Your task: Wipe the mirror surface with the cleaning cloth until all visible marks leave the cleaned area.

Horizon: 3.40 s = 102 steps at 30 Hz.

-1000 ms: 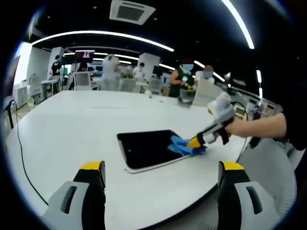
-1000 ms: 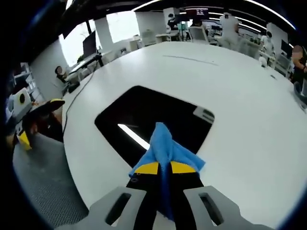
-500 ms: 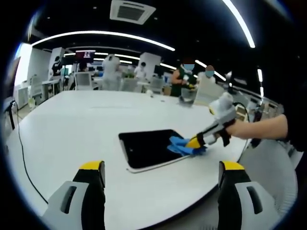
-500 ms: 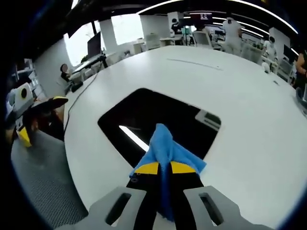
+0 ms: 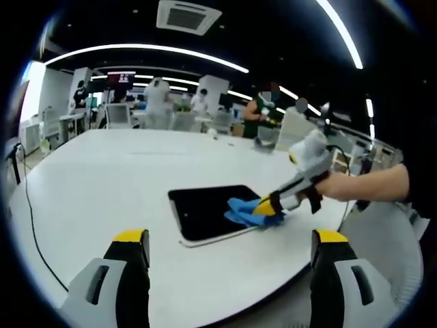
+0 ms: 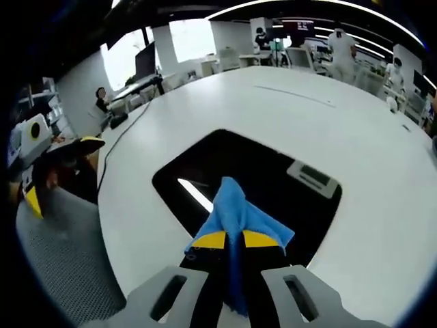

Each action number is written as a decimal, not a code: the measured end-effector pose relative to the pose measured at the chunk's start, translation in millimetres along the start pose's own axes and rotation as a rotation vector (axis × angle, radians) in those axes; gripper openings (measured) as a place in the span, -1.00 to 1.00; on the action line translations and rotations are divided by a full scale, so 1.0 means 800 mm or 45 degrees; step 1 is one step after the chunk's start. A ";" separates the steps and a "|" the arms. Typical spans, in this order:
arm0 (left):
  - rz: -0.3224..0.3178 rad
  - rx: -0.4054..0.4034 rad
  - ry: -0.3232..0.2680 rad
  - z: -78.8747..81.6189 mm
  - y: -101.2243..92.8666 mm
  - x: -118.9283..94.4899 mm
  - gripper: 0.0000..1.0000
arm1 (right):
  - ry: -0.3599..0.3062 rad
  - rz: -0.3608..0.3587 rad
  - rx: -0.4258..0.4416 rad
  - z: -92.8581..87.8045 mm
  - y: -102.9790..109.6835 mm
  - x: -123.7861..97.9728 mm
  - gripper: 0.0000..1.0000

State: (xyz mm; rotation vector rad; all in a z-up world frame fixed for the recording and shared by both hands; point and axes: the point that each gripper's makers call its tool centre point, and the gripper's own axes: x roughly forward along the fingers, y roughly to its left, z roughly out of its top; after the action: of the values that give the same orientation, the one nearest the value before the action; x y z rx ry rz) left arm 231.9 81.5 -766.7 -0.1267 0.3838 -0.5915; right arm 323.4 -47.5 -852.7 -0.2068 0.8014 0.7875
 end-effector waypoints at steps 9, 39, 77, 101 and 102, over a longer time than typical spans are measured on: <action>0.011 0.003 -0.002 0.000 0.002 0.000 0.98 | -0.011 0.039 -0.024 0.012 0.020 0.015 -0.96; 0.013 -0.006 0.010 -0.002 0.002 0.000 0.97 | -0.044 0.207 -0.065 0.054 0.100 0.067 -0.96; 0.043 -0.009 0.025 -0.005 0.007 -0.003 0.96 | -0.064 0.226 -0.097 0.066 0.114 0.084 -0.96; 0.027 -0.006 0.009 -0.003 0.005 -0.002 0.95 | -0.068 0.183 -0.056 0.083 0.087 0.098 -0.97; 0.025 -0.007 0.008 -0.003 0.005 -0.002 0.95 | -0.068 0.181 -0.054 0.085 0.085 0.099 -0.97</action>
State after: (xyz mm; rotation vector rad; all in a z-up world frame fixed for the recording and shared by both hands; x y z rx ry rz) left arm 231.6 85.6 -769.1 -0.1258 0.3925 -0.5716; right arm 348.9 74.3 -853.9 -0.1672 0.7554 0.9405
